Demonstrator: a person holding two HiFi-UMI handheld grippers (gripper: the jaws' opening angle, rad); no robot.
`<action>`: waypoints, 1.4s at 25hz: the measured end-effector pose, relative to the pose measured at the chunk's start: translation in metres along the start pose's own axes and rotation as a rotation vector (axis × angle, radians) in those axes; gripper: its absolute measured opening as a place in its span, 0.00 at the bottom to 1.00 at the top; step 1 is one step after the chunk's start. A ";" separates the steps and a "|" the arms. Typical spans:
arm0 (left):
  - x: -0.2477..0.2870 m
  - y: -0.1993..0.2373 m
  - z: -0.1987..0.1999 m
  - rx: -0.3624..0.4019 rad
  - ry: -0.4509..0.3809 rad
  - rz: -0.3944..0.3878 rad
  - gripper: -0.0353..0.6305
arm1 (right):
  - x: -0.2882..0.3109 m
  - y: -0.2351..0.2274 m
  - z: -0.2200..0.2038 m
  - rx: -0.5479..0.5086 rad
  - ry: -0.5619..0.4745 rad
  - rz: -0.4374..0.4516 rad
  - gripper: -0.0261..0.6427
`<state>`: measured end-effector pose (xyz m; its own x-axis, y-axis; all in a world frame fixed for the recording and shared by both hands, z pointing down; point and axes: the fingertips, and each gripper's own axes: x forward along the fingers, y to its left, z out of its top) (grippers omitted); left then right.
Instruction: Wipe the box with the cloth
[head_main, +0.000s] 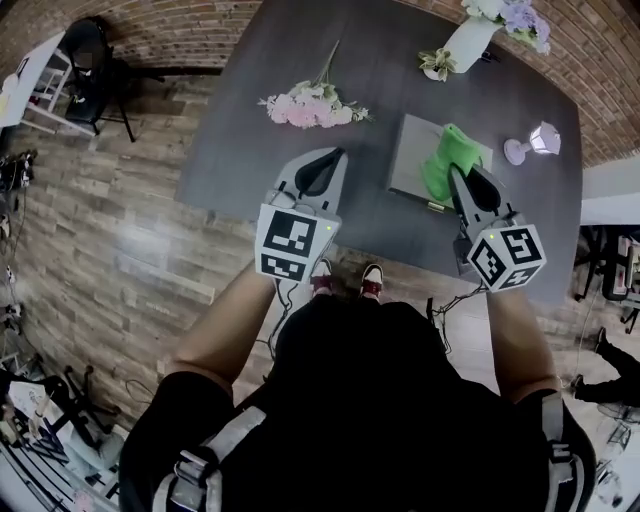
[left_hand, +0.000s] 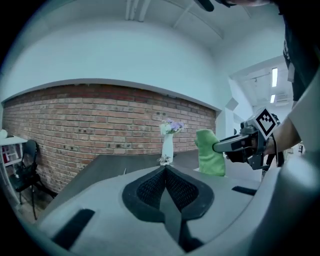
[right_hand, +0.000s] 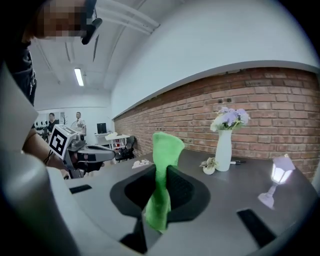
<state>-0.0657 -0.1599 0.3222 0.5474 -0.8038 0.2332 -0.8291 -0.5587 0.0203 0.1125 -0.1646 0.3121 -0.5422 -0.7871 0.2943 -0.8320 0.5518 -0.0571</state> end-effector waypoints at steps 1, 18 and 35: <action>-0.001 0.003 -0.004 -0.002 0.005 0.008 0.07 | 0.009 0.005 -0.003 -0.005 0.010 0.019 0.12; -0.007 0.041 -0.069 -0.031 0.053 0.093 0.07 | 0.114 0.081 -0.070 -0.155 0.217 0.269 0.12; 0.001 0.061 -0.080 -0.057 0.060 0.089 0.07 | 0.145 0.051 -0.095 -0.252 0.333 0.262 0.12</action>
<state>-0.1248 -0.1790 0.4012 0.4651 -0.8350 0.2940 -0.8801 -0.4720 0.0518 0.0030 -0.2245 0.4429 -0.6282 -0.5047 0.5921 -0.5964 0.8011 0.0502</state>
